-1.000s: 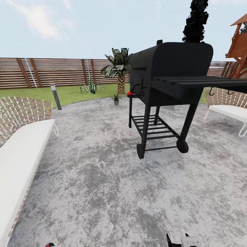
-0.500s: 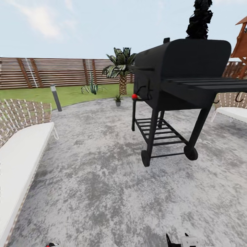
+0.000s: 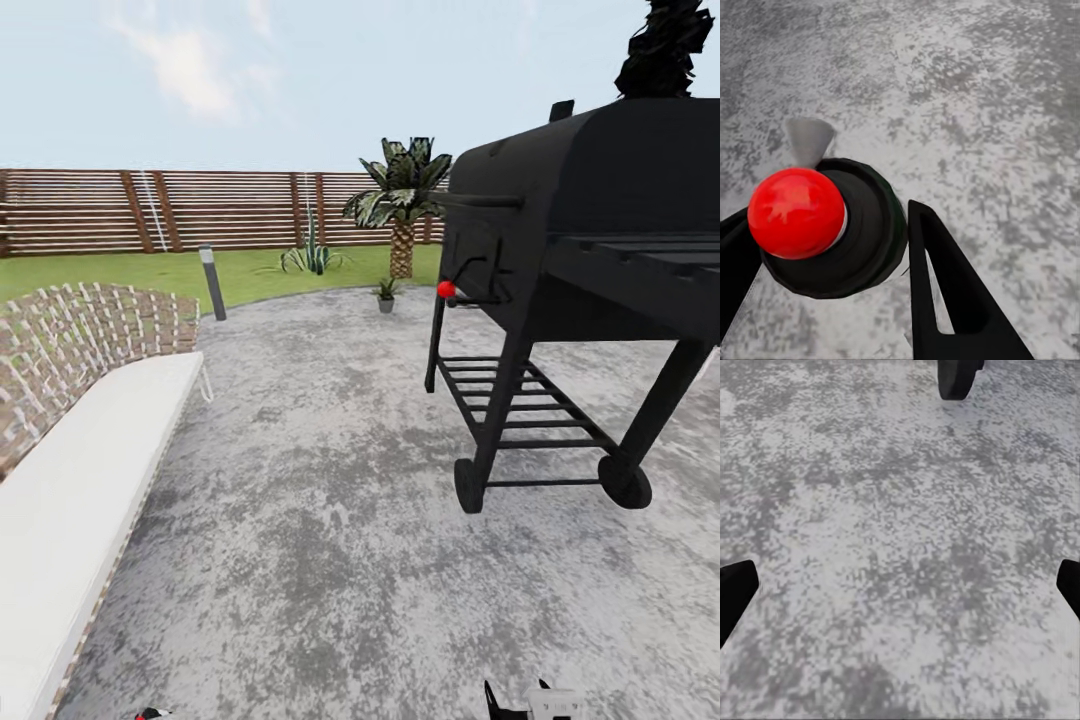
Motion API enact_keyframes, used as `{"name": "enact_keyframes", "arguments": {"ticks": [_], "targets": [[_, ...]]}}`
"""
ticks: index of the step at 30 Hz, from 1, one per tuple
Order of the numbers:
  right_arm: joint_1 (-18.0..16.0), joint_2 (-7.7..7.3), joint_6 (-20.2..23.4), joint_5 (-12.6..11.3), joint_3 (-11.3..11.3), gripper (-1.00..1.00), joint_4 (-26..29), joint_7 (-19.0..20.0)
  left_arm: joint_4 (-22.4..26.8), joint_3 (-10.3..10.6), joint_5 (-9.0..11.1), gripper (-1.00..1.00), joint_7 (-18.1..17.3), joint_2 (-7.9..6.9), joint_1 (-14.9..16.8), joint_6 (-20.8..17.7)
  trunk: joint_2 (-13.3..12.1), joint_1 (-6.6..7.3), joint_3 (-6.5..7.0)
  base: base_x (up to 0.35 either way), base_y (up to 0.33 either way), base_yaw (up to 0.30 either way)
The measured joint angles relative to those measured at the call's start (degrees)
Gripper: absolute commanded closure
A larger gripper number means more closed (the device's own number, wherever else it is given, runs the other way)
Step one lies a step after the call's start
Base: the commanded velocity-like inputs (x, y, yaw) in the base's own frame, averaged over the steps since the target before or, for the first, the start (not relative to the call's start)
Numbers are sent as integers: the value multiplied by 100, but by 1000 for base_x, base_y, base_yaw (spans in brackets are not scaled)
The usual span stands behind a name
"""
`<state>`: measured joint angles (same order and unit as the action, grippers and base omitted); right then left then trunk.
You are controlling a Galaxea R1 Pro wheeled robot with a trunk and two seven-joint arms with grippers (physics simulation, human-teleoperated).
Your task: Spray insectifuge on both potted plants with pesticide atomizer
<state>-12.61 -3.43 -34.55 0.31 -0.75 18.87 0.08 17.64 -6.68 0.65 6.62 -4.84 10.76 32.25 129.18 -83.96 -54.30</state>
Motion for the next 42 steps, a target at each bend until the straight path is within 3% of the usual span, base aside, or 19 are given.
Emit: {"name": "enact_keyframes", "arguments": {"ticks": [16, 25, 42], "targets": [[4, 1, 1, 0, 0, -100, 4, 0, -1, 1, 0, 100, -1, 0, 1, -7, 0, 0, 0, 329, 51, 26], [2, -10, -2, -7, -6, -100, 5, -12, -1, 2, 0, 100, 0, 0, 0, -9, 0, 0, 0, 333, 7, 212], [6, -43, 0, -1, -14, -100, 6, -7, -2, 2, 0, 100, 0, 1, 2, 0, 0, 0, 0, 337, 0, 5]]}}
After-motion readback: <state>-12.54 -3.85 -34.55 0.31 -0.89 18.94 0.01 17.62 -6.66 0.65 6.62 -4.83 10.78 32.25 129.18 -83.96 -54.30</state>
